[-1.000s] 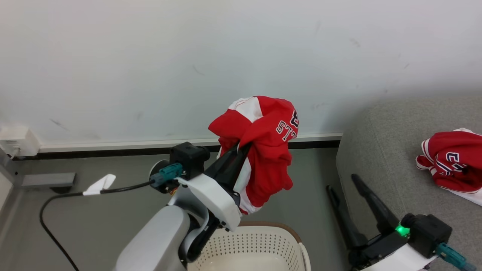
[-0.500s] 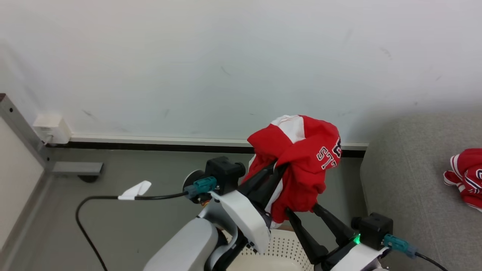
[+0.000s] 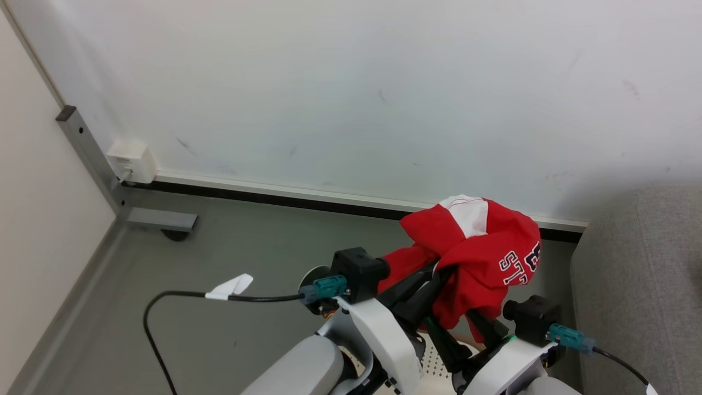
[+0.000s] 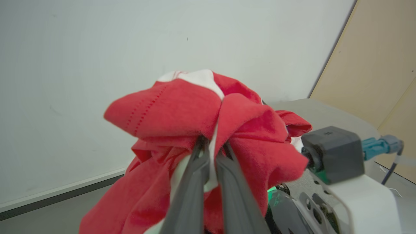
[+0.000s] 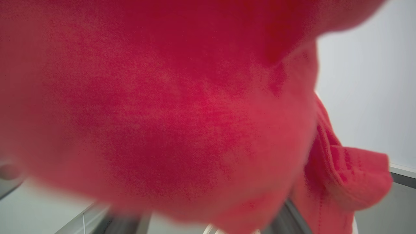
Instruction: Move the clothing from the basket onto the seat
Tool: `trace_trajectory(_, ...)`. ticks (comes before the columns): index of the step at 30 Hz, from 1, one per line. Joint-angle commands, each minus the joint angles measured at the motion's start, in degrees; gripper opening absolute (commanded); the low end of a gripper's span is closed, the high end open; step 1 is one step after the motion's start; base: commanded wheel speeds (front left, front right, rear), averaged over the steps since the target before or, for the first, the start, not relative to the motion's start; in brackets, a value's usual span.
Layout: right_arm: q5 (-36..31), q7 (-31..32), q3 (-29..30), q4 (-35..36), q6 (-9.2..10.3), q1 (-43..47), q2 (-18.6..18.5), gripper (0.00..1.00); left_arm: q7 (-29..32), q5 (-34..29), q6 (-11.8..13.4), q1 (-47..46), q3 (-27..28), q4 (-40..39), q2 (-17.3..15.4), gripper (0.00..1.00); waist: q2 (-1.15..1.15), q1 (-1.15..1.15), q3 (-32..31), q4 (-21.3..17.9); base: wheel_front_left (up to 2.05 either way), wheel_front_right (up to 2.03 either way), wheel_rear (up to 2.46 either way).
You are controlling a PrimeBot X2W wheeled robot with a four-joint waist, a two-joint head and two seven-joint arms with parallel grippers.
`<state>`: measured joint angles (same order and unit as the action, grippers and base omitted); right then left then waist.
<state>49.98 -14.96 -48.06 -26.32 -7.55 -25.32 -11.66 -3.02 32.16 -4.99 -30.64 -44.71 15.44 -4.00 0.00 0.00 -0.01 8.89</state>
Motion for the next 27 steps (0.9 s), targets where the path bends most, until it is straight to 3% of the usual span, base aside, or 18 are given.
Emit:
trace_trajectory(1,0.3,-0.1,-0.1,-0.3,0.13,-0.6,0.0,0.64,0.0,0.4,0.1,0.4,0.0,0.0,0.2,0.0,0.0,0.0,0.1,0.1,0.0,0.0,0.0)
trace_trajectory(2,0.4,-0.1,-0.2,-0.3,0.13,-0.6,0.0,0.38,-0.1,0.4,0.2,0.3,0.0,0.0,0.2,0.0,0.0,0.0,0.2,0.2,0.0,0.0,0.0)
trace_trajectory(3,0.5,-0.1,-0.3,-0.1,0.13,-0.7,0.0,0.05,-0.2,0.5,0.3,0.3,0.0,0.1,0.2,0.0,0.0,0.0,0.3,0.2,0.0,0.0,0.0)
trace_trajectory(4,0.5,-0.1,-0.3,0.0,0.13,-0.8,0.0,0.0,-0.3,0.5,0.3,0.2,0.0,0.1,0.2,0.0,0.0,0.0,0.3,0.2,0.0,0.0,0.0)
trace_trajectory(16,0.3,-0.1,1.9,2.8,0.13,1.5,-1.0,0.0,-1.1,1.1,1.4,0.3,1.1,1.4,-1.0,0.0,0.0,0.0,0.1,-1.6,0.0,0.0,0.0)
trace_trajectory(27,-5.3,-0.1,11.7,7.7,0.13,6.3,-2.2,0.0,-2.2,1.8,2.6,2.0,1.6,2.6,-2.0,0.0,0.0,0.0,0.3,-4.5,0.0,0.0,0.0)
